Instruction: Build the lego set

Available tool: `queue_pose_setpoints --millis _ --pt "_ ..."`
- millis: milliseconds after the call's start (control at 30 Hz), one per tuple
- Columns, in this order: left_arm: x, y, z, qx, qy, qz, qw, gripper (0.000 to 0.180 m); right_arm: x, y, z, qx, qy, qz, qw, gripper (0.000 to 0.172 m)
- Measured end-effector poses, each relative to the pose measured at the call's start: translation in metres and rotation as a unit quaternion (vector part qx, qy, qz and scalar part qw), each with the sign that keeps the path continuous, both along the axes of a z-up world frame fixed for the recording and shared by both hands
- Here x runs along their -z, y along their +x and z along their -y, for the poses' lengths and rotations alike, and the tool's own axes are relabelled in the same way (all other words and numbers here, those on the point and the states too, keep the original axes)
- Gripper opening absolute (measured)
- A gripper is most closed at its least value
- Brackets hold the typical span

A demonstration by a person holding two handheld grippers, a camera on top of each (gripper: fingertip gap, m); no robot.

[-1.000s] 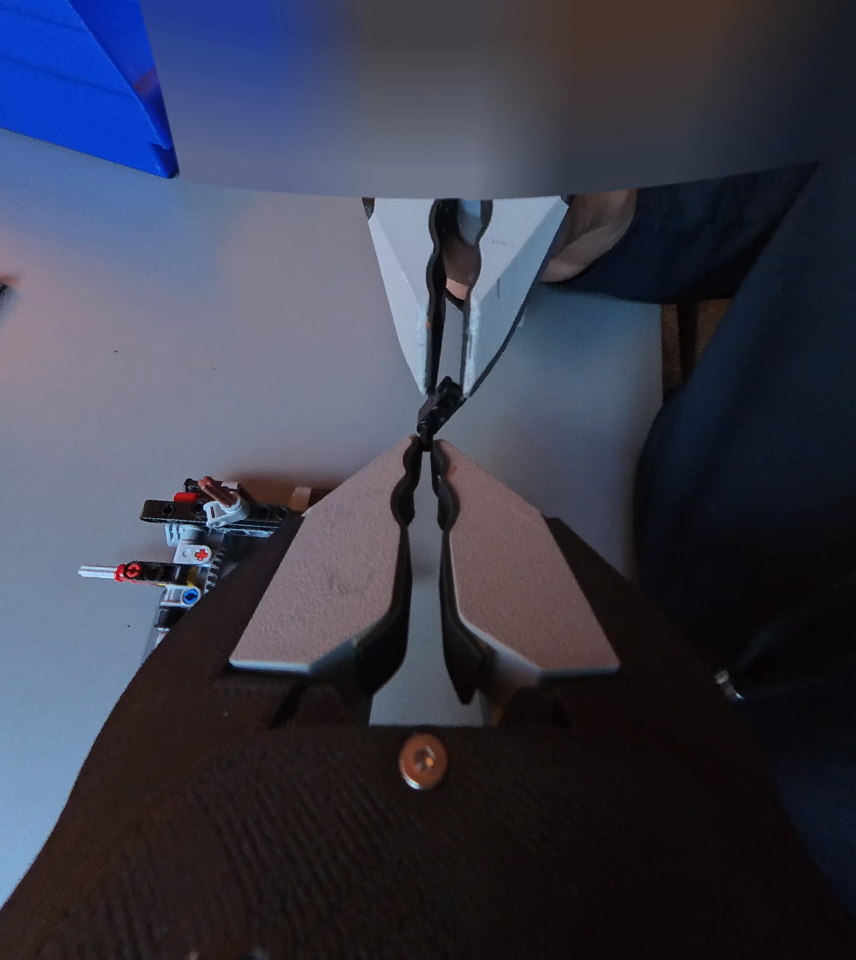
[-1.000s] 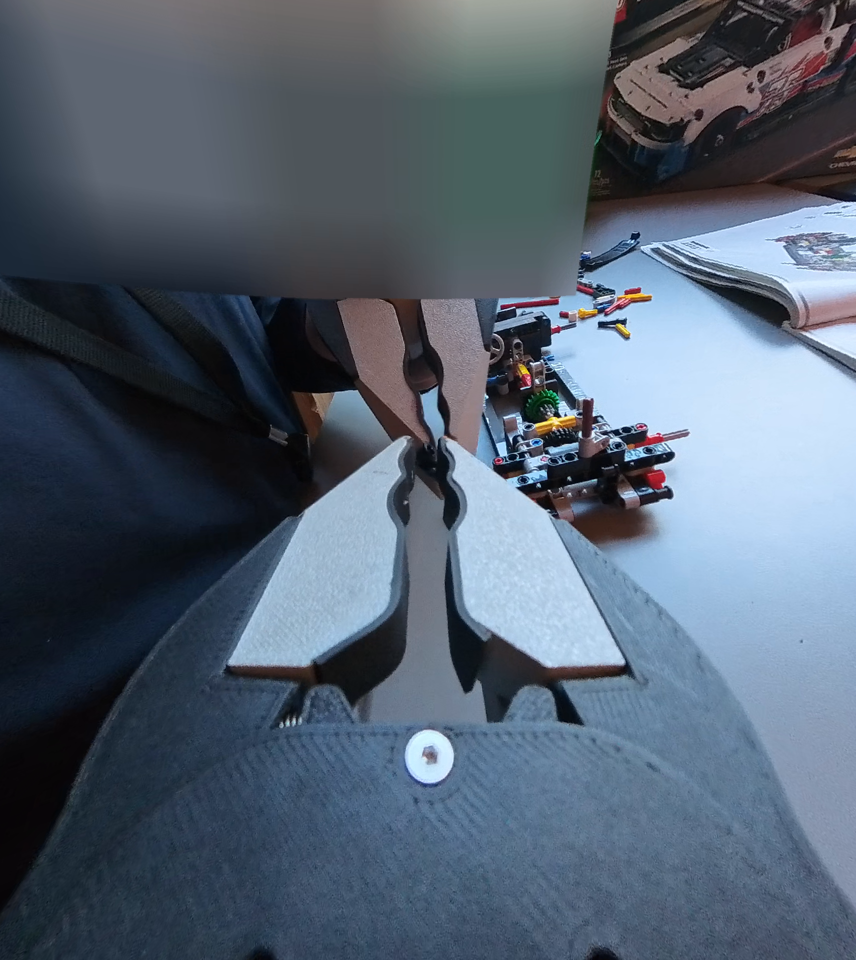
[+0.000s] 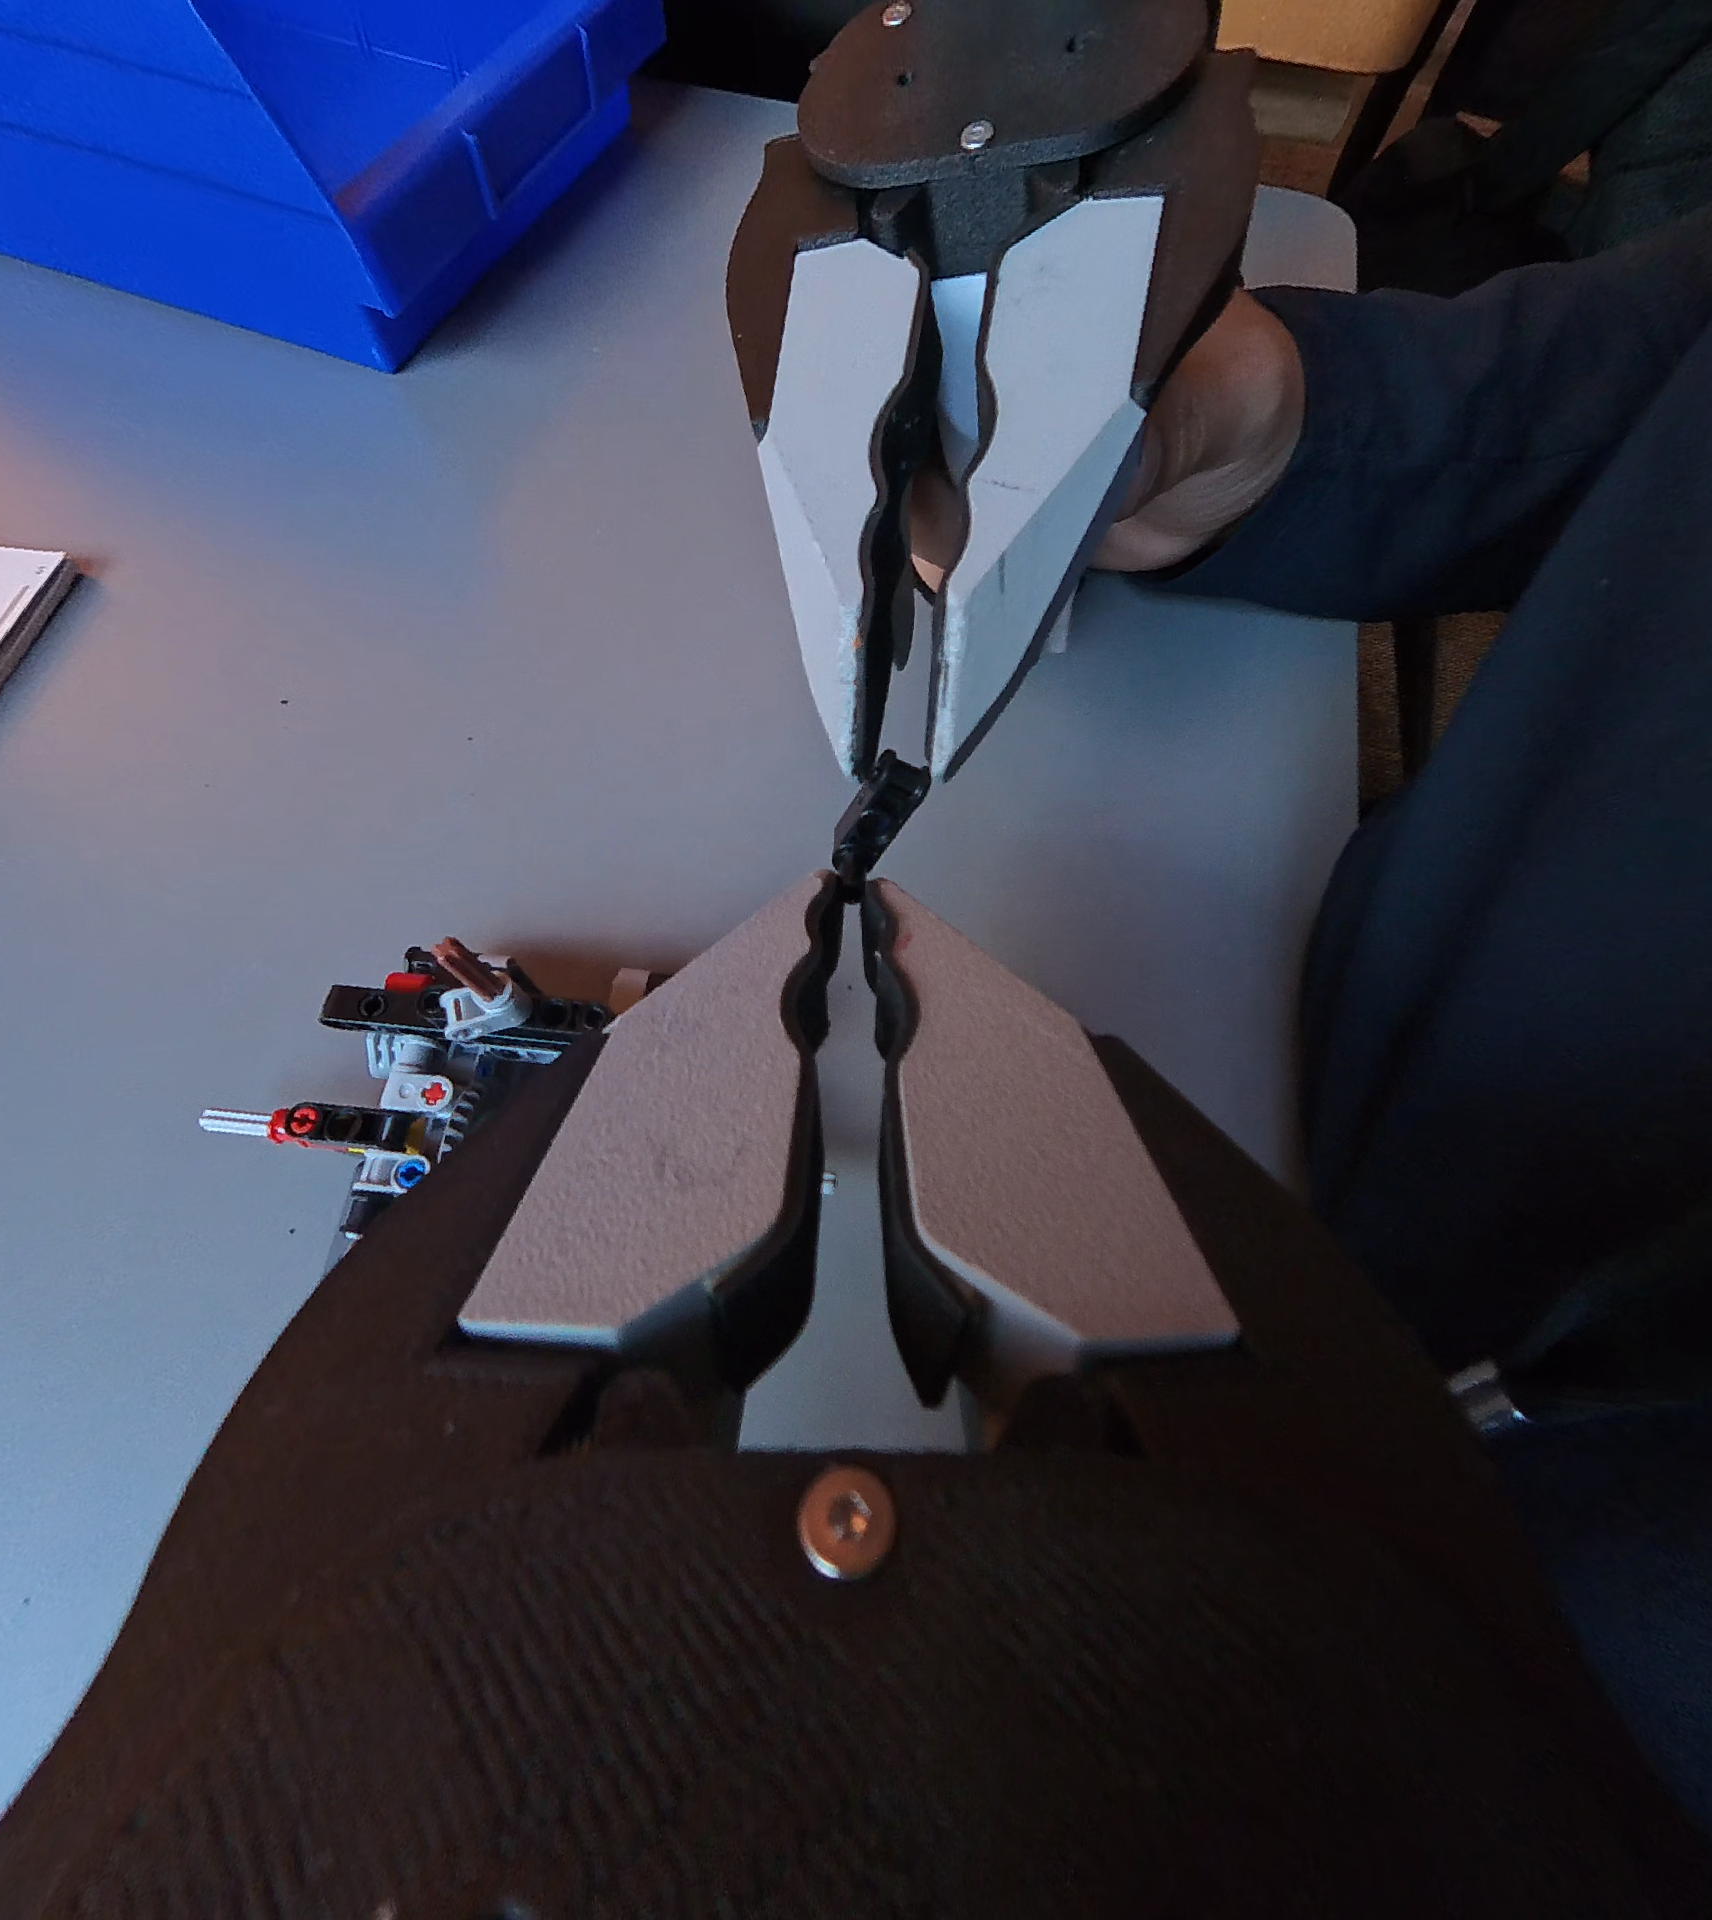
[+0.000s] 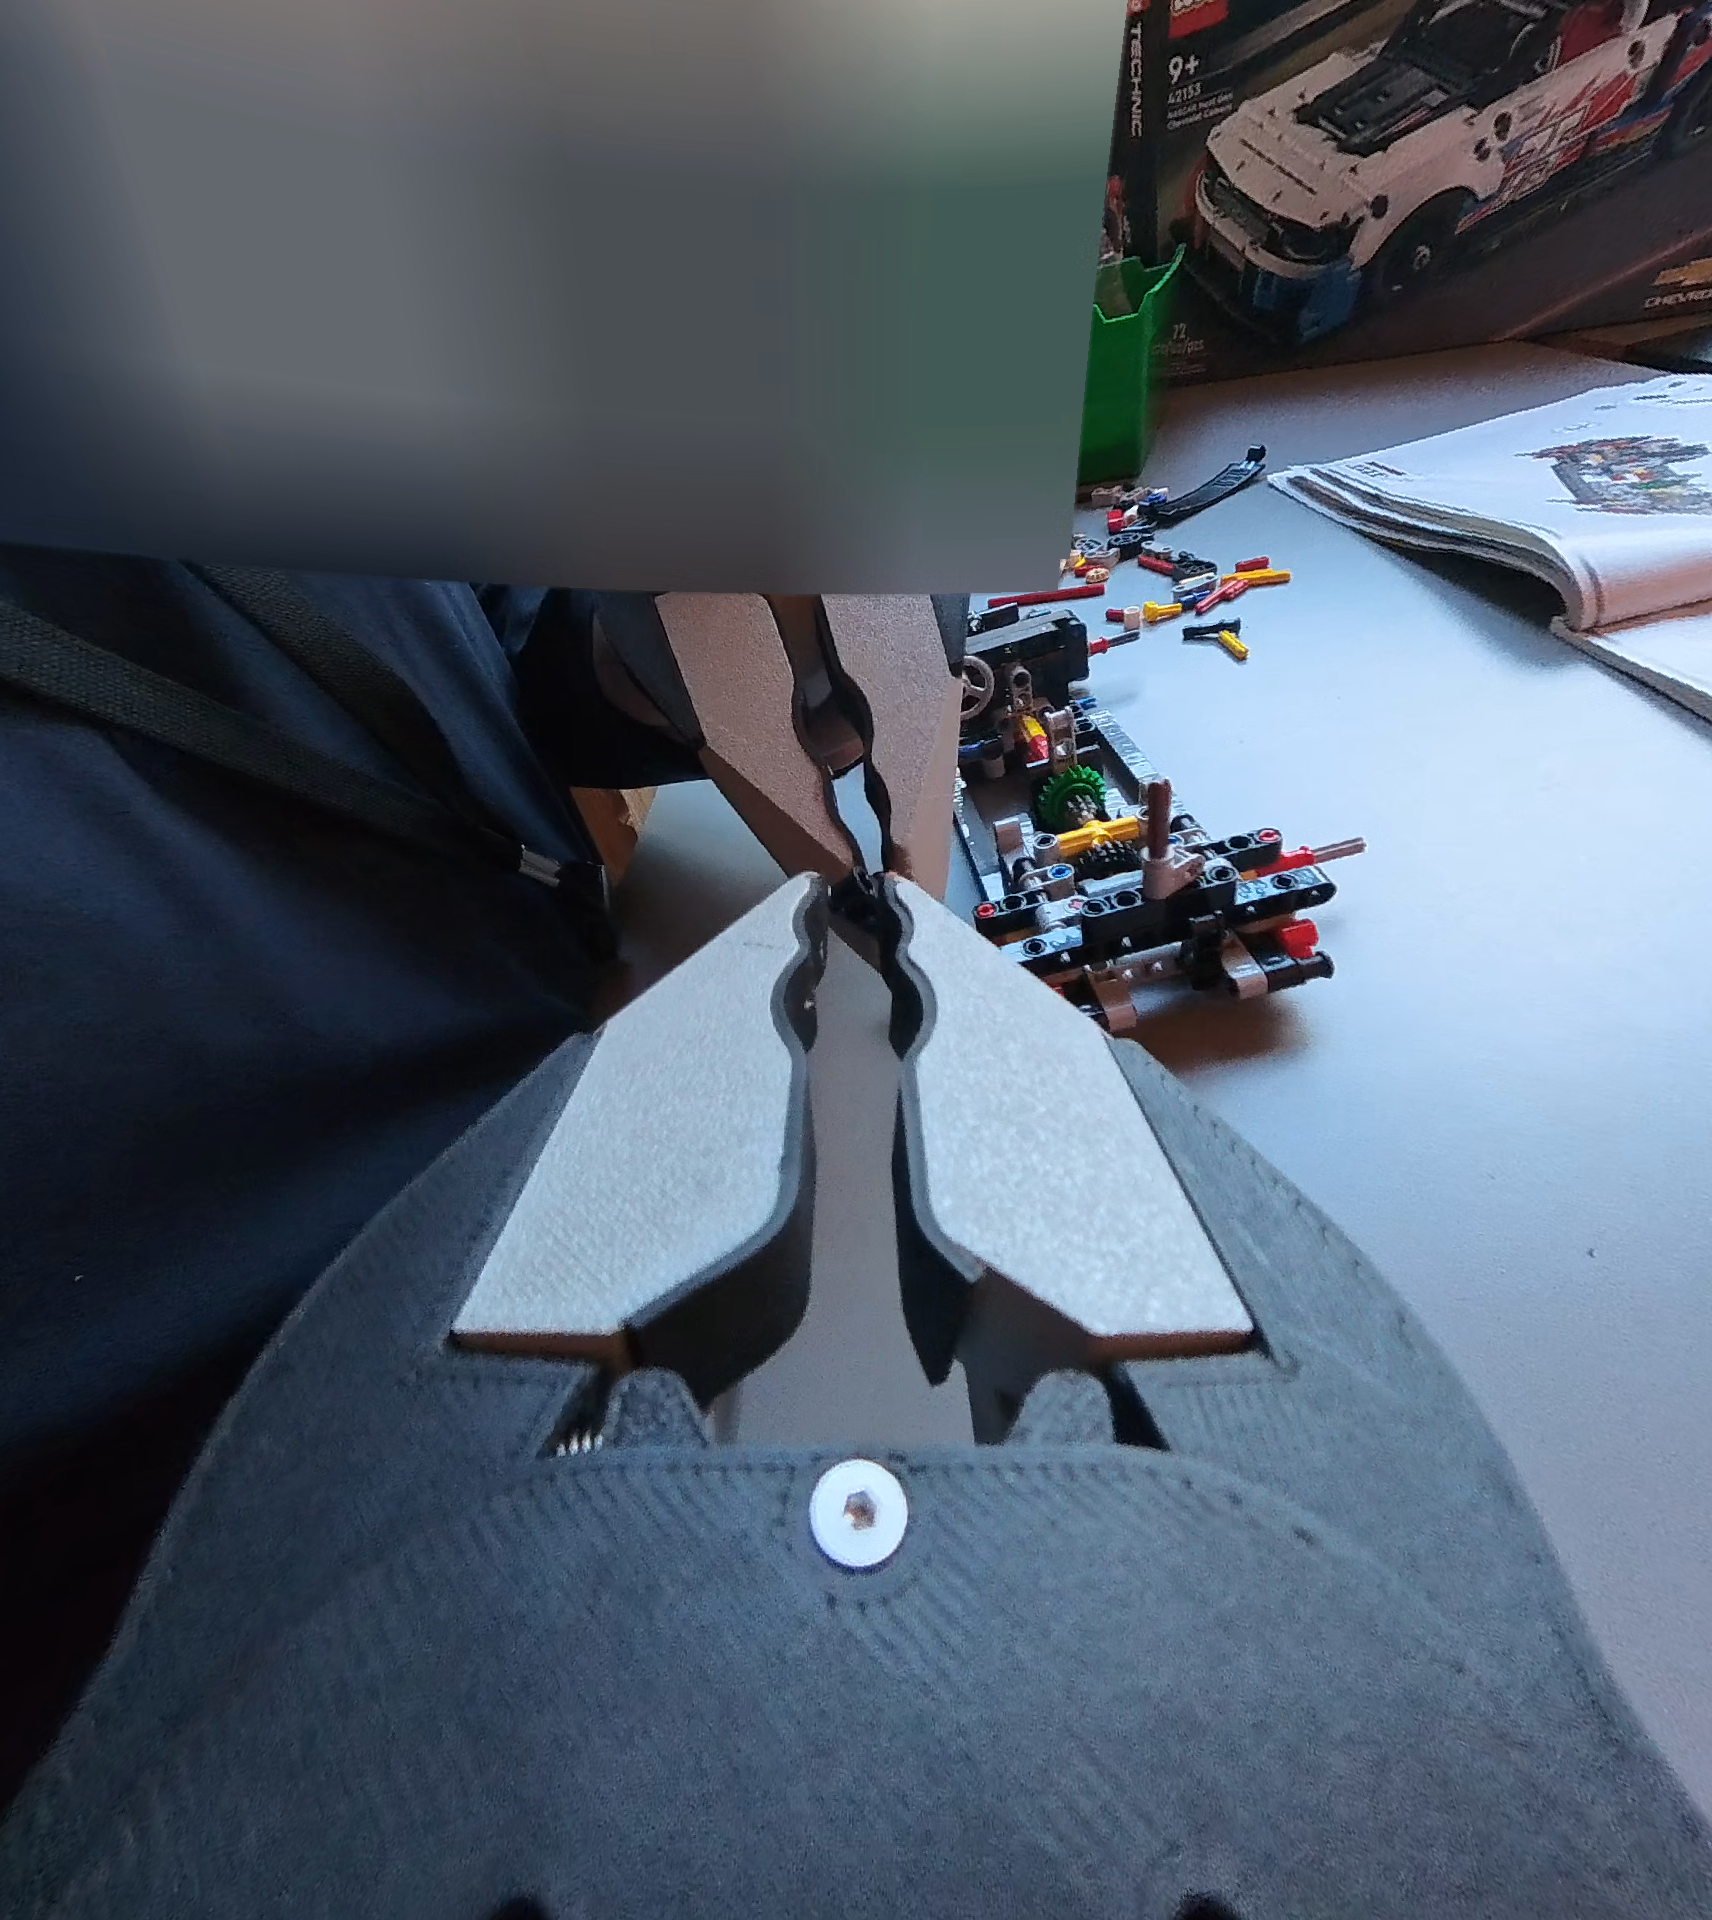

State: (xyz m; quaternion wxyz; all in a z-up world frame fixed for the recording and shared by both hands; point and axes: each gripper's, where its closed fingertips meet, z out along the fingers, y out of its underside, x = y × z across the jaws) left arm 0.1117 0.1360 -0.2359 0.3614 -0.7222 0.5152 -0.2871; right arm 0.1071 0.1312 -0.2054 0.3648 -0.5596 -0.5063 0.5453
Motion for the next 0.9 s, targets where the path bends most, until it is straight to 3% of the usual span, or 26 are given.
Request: queue_pose_setpoints --millis 567,767,900 --pt "0.003 -0.005 0.004 -0.005 0.004 -0.010 1.000 0.001 0.003 -0.002 0.005 -0.010 0.013 0.013 1.000 0.009" --pt "0.005 -0.004 0.006 -0.001 -0.004 -0.014 1.000 0.001 0.006 -0.004 0.006 0.000 0.050 0.025 0.998 0.008" --pt "0.010 -0.002 0.013 0.014 -0.047 -0.015 0.999 0.001 0.011 -0.007 0.010 0.000 0.099 0.040 0.994 0.008"
